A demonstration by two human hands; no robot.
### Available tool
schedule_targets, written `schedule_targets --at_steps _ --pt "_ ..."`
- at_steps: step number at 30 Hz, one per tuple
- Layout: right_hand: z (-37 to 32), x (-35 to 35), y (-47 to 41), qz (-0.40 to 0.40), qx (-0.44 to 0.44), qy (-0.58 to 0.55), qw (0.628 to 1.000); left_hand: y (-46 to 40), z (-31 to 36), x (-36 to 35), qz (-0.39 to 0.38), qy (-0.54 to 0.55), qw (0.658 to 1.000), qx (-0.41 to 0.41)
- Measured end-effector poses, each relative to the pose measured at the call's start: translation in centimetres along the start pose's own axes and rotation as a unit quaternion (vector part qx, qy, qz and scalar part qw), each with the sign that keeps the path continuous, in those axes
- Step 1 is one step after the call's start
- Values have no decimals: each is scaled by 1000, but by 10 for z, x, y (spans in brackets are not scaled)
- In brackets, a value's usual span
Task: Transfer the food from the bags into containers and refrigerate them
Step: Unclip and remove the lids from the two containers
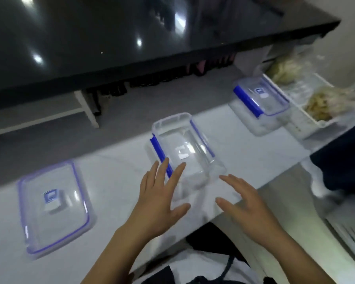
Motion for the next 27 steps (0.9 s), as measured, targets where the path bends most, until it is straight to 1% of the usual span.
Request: schedule_targets --at_steps 2,5,7,9,11,13,15,17,20,23,27 --pt "21 34 -9 49 -32 -24 998 -24 29 -8 -16 -21 999 -27" --pt "48 82 -32 90 -39 -36 995 -56 66 -21 -51 -35 997 -41" --pt "62 112 -59 102 -26 -15 994 -77 86 -30 -61 -53 996 -39" --pt "68 141 -94 106 1 30 994 -102 104 -41 -64 -68 995 -20" --pt "69 168 -133 102 43 92 990 -131 122 -56 -77 -83 994 3" --pt "68 186 -175 76 87 157 981 -164 137 -77 -95 -105 990 17" --pt "67 198 -219 48 122 227 965 -198 144 -102 -105 -129 985 39" --pt "68 202 -262 26 154 294 943 -225 146 -123 -112 -144 979 86" --pt "70 204 -313 -13 166 330 929 -239 142 -143 -115 -126 972 162" --pt "79 203 -333 -11 168 361 917 -228 143 -150 -80 -116 972 188" --pt "87 196 -322 -1 176 382 907 -214 147 -149 -76 -61 973 208"
Point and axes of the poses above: each hand's wrist, its own y-axis away from the middle knuckle, its own x-axis out of the back of the hand, z = x × y, the point moved 3 cm from there along -y, towards the middle knuckle, and after that the axes turned 1 degree about -x, right-handed, at the moved point
